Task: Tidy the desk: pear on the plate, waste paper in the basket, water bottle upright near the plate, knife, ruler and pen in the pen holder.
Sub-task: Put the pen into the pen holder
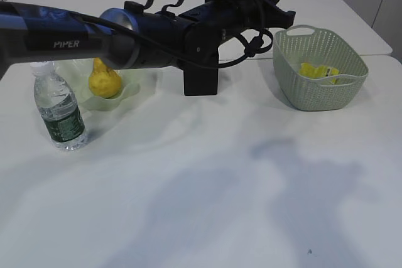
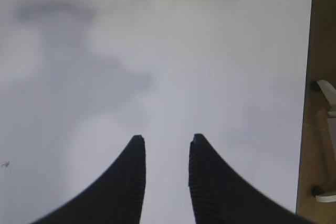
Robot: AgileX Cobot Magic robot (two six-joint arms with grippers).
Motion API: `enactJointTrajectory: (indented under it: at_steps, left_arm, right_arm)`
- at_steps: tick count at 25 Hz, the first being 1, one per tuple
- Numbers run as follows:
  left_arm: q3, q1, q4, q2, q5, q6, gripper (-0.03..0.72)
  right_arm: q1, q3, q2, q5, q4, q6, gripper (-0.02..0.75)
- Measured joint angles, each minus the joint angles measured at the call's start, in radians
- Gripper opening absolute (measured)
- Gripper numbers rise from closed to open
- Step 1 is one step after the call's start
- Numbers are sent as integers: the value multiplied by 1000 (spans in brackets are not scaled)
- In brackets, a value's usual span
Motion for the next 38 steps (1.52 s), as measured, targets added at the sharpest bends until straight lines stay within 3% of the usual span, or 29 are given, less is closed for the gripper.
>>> enactJointTrajectory:
  at_steps: [18,38]
  left_arm:
    - [2,116,-20,0,6,0,64]
    - [2,171,-34,60,86,0,64]
  right_arm:
    - [0,0,0,0,-2,0,244]
    - [0,0,0,0,-2,0,244]
